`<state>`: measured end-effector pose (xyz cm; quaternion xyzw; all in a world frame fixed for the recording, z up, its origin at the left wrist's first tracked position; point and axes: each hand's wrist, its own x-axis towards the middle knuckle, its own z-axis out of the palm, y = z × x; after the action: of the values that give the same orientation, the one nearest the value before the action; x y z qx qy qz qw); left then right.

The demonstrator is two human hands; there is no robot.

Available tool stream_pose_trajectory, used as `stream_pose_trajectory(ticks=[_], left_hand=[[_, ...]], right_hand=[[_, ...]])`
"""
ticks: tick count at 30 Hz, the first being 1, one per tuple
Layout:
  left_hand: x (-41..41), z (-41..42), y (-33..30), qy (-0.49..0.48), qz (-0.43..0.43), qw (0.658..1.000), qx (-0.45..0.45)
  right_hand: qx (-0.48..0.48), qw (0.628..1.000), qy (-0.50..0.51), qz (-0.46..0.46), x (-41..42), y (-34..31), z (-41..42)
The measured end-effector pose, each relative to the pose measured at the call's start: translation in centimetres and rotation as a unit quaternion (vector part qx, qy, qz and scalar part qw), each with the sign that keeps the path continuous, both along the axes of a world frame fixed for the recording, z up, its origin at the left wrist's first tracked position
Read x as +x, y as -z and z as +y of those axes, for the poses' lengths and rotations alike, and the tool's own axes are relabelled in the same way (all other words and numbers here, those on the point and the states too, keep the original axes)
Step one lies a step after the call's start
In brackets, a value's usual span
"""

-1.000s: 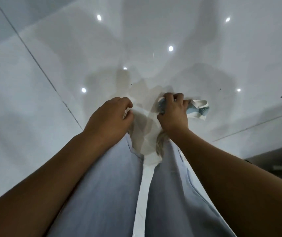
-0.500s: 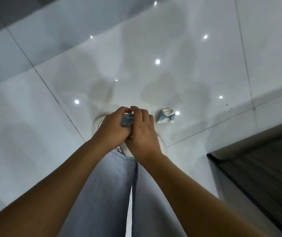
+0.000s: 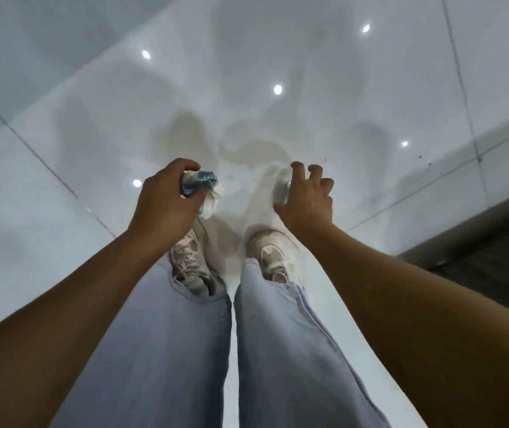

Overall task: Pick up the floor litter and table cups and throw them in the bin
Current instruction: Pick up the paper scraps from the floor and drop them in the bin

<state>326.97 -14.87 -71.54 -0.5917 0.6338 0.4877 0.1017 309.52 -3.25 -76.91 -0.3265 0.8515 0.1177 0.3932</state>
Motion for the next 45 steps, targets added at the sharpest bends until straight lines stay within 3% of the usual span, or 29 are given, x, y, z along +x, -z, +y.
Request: stream_pose_trajectory(ticks=[7,13,17,27,33,41,45], left_hand=[[1.3,-0.7,5.1,0.070,-0.028,0.997,0.019],[1.5,-1.5,4.8,0.108,-0.060,0.992,0.030],[-0.1,-1.9,3.6,0.113,-0.041,0.992,0.027],[-3.3,-1.5,2.4,0.140,-0.022,0.990,0.006],[-5.9,-0.9,-8.1,0.181,-0.028,0.983,0.009],[-15.3,-2.9,-32.3,0.296,0.006,0.955,-0.009],[-21.6,-4.2,-42.0,0.365,0.029,0.929,-0.054]], right_hand=[[0.025,0.986,0.162,0.021,1.3,7.7,1.2],[-0.003,0.990,0.141,0.006,1.6,7.6,4.1],[0.007,0.988,0.152,-0.028,1.6,6.8,5.1],[-0.069,0.984,0.153,-0.063,1.8,5.6,4.8],[-0.112,0.983,0.117,-0.082,-0.7,-7.0,2.7],[-0.151,0.978,0.143,-0.033,-9.7,-35.4,0.9],[-0.157,0.973,0.169,0.008,-14.4,-46.2,0.7]])
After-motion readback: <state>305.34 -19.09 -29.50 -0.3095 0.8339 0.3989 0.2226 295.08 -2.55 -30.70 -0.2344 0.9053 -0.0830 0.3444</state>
